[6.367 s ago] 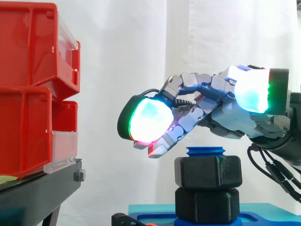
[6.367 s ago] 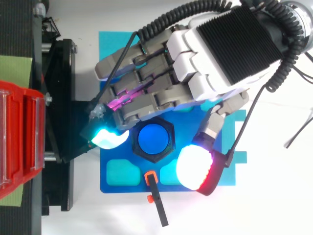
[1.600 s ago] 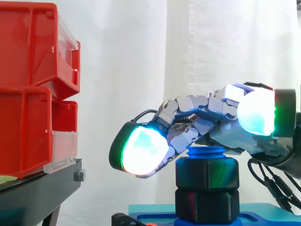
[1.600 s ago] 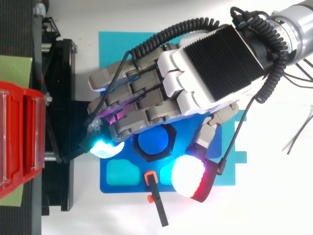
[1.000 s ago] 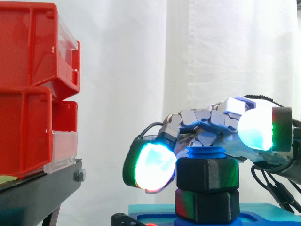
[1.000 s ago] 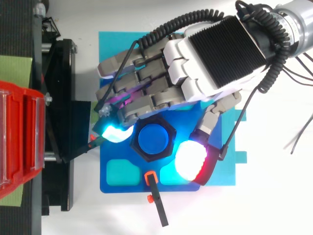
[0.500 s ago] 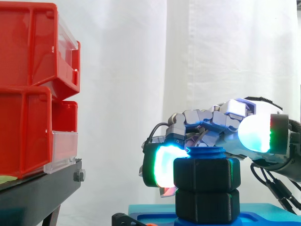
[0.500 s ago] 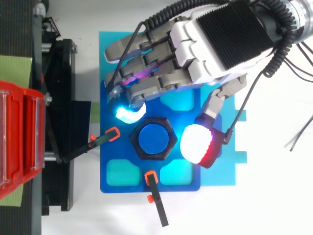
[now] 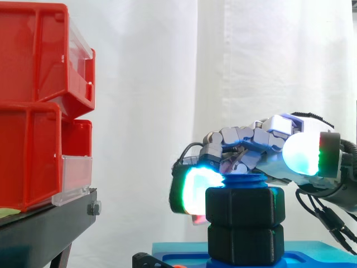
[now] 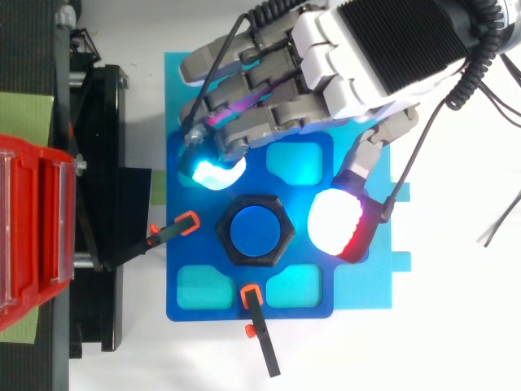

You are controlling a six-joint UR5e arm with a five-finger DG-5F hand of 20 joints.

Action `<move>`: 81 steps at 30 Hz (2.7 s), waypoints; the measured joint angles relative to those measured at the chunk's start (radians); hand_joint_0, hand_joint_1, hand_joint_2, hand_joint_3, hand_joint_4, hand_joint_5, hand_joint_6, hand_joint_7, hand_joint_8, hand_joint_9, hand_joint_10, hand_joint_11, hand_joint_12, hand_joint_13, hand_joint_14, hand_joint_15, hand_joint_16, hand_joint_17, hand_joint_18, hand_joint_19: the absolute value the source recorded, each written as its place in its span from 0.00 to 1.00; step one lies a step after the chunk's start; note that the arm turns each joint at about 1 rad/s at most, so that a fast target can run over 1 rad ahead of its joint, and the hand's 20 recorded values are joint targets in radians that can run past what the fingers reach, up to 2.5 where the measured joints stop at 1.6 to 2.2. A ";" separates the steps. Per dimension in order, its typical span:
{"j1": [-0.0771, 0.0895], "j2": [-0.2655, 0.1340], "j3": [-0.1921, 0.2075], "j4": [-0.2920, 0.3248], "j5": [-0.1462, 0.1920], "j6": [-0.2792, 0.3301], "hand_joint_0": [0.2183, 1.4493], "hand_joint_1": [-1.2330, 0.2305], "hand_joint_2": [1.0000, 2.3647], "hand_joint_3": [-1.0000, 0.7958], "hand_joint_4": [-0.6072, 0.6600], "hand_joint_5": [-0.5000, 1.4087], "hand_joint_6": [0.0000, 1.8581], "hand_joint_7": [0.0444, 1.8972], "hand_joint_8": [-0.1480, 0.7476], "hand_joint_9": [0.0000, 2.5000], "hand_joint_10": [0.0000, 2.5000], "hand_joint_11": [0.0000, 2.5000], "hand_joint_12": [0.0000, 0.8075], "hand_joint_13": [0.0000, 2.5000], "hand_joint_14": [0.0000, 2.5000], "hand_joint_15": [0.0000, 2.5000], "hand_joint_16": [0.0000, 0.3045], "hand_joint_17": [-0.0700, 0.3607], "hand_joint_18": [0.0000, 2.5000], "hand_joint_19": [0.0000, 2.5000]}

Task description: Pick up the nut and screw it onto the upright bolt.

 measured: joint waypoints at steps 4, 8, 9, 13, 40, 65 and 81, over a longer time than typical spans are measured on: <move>0.000 0.000 0.011 0.000 -0.007 0.003 0.22 0.75 0.00 0.28 0.64 0.21 0.27 0.37 0.42 0.34 0.00 0.00 0.28 0.26 0.00 0.00 0.09 0.30 0.15 0.00; 0.001 0.000 0.028 -0.002 -0.013 0.004 0.21 0.75 0.00 0.28 0.64 0.21 0.27 0.35 0.41 0.33 0.00 0.00 0.29 0.25 0.00 0.00 0.09 0.31 0.14 0.00; 0.003 0.000 0.033 -0.003 -0.013 0.004 0.21 0.75 0.00 0.28 0.64 0.21 0.27 0.35 0.41 0.33 0.00 0.00 0.29 0.25 0.00 0.00 0.09 0.31 0.14 0.00; 0.010 0.000 0.042 -0.008 -0.012 0.004 0.21 0.76 0.00 0.28 0.63 0.21 0.27 0.36 0.41 0.32 0.00 0.00 0.29 0.24 0.00 0.00 0.10 0.32 0.12 0.00; 0.082 0.000 0.018 -0.050 0.059 -0.011 0.21 0.79 0.00 0.28 0.67 0.24 0.27 0.52 0.41 0.26 0.00 0.00 0.35 0.14 0.00 0.00 0.10 0.32 0.00 0.00; 0.065 -0.001 0.009 -0.045 0.057 -0.010 0.21 0.76 0.00 0.28 0.64 0.24 0.27 0.73 0.43 0.29 0.00 0.00 0.34 0.20 0.00 0.00 0.09 0.31 0.07 0.00; 0.032 0.000 0.009 -0.041 0.016 -0.008 0.22 0.76 0.00 0.28 0.61 0.25 0.27 0.82 0.44 0.31 0.00 0.00 0.32 0.22 0.00 0.00 0.09 0.31 0.09 0.00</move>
